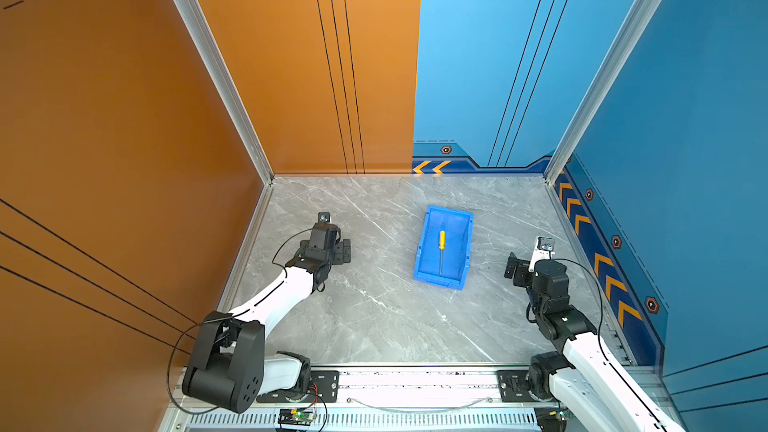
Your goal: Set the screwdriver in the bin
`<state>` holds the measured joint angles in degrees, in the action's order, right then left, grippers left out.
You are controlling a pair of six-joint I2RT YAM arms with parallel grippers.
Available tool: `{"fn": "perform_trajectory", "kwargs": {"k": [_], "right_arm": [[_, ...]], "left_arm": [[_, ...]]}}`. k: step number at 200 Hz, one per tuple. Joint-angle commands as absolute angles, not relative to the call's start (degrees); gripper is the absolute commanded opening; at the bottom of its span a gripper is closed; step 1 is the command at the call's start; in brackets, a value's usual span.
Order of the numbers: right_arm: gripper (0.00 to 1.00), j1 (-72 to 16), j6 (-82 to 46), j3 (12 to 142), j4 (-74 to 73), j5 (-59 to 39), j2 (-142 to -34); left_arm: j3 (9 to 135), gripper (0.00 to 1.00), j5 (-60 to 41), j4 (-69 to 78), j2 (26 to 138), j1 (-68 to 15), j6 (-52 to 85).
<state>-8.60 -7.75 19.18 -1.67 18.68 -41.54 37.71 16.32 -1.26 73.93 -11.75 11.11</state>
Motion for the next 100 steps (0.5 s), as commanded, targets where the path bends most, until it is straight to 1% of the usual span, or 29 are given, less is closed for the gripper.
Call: {"fn": "perform_trajectory", "kwargs": {"k": [1, 16, 36, 57, 70, 88, 100], "right_arm": [[1.0, -4.89, -7.98, 17.41, -10.2, 13.38, -44.54], [1.0, -2.62, -8.03, 17.38, -11.47, 10.71, -47.81], [1.0, -1.11, -6.17, 17.66, -13.57, 7.49, -52.54], [1.0, -0.04, -6.0, 16.02, -21.18, 6.69, -57.06], [1.0, 0.73, -6.85, 15.37, -26.15, 5.86, -60.31], [1.0, 1.12, -6.74, 17.29, -28.78, 4.5, -65.2], [1.0, 1.34, -6.49, 18.48, -31.7, 2.94, -68.67]], "left_arm": [[34.48, 0.98, 12.54, 8.93, 71.48, -7.3, 10.46], [32.99, 0.98, 11.2, 12.79, 71.32, -5.8, 8.41], [32.86, 0.98, 12.03, 13.18, 72.2, -4.0, 6.38], [30.93, 0.98, 12.14, 15.09, 73.48, -2.56, 5.04], [28.8, 0.98, 12.96, 18.59, 74.86, -2.39, 3.73], [25.81, 0.98, 16.27, 25.29, 76.2, -2.29, 4.61], [24.49, 0.98, 14.91, 29.86, 76.28, -1.73, 5.14]]}}
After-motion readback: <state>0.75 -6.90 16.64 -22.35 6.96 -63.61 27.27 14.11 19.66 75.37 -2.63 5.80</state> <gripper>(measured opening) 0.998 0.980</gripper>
